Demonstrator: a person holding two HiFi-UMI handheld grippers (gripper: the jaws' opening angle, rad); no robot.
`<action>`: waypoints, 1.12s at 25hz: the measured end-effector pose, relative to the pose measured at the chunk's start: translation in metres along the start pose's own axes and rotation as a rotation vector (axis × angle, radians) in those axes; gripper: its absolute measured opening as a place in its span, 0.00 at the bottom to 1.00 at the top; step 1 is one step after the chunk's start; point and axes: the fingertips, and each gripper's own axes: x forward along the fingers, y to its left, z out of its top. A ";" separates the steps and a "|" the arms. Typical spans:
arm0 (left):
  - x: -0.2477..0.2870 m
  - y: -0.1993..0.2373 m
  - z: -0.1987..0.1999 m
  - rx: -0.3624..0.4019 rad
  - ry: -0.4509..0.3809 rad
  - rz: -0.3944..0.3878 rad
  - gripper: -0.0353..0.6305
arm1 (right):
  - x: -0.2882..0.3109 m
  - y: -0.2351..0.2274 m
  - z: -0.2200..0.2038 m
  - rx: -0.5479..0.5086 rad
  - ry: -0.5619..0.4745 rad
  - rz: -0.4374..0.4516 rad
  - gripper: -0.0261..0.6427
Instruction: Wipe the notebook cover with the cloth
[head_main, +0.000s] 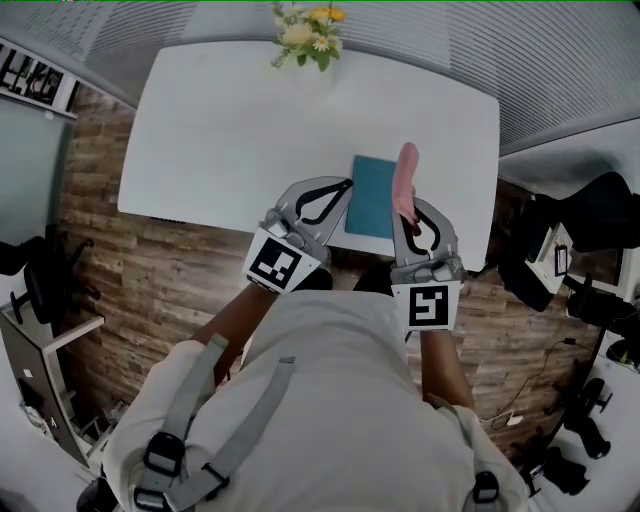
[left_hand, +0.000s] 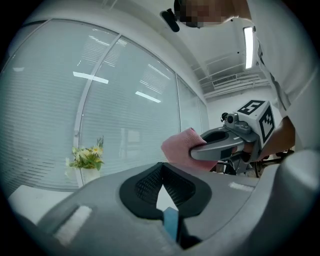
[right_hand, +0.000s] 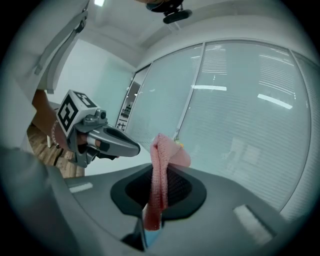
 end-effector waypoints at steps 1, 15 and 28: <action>0.004 0.002 -0.011 0.007 0.010 0.000 0.05 | 0.005 0.001 -0.008 -0.017 0.023 0.003 0.08; 0.053 0.009 -0.177 0.027 0.321 -0.060 0.05 | 0.094 0.031 -0.138 -0.451 0.211 0.100 0.09; 0.081 0.002 -0.262 0.069 0.489 -0.170 0.05 | 0.156 0.049 -0.225 -0.695 0.365 0.215 0.09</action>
